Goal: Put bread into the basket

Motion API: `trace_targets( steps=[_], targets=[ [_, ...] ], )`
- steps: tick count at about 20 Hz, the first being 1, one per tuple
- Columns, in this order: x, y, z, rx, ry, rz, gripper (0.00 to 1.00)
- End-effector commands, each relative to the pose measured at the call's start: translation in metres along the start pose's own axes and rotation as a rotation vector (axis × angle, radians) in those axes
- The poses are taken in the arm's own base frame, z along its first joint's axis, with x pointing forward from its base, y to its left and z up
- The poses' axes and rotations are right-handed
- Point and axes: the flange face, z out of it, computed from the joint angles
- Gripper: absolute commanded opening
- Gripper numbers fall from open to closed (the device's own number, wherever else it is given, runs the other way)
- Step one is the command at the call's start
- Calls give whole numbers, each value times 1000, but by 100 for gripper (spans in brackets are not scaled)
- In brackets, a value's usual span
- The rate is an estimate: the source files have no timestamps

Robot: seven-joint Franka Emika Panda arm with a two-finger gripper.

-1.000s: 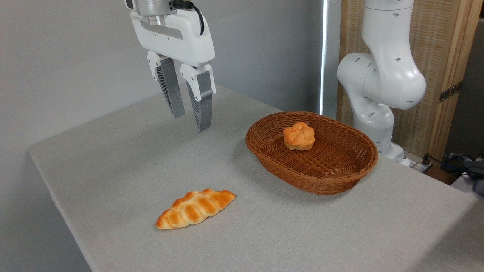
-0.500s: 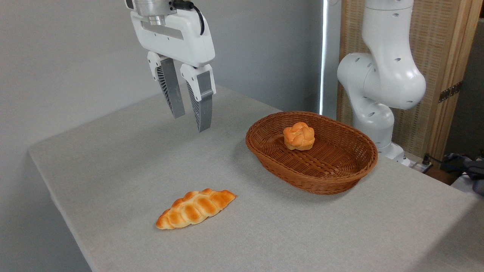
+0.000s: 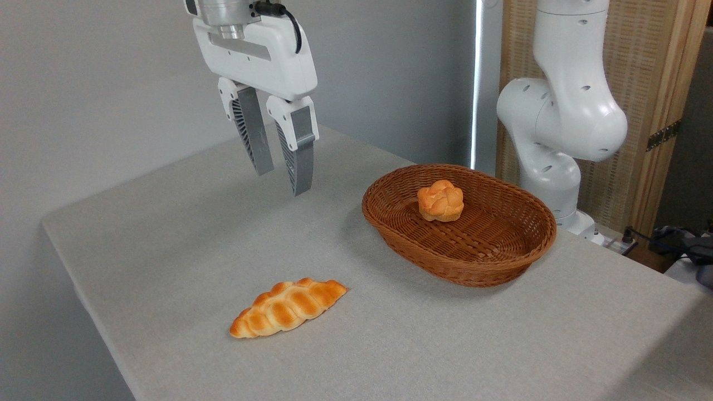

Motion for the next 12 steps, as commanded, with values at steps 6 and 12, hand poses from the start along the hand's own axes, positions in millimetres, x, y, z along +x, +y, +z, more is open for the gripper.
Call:
trace_targets(
  steps=[6,12],
  targets=[
    [-4,0,5,-34,-26,-8,100],
    [-13,-7,18,-43,-54,-25,100]
  ],
)
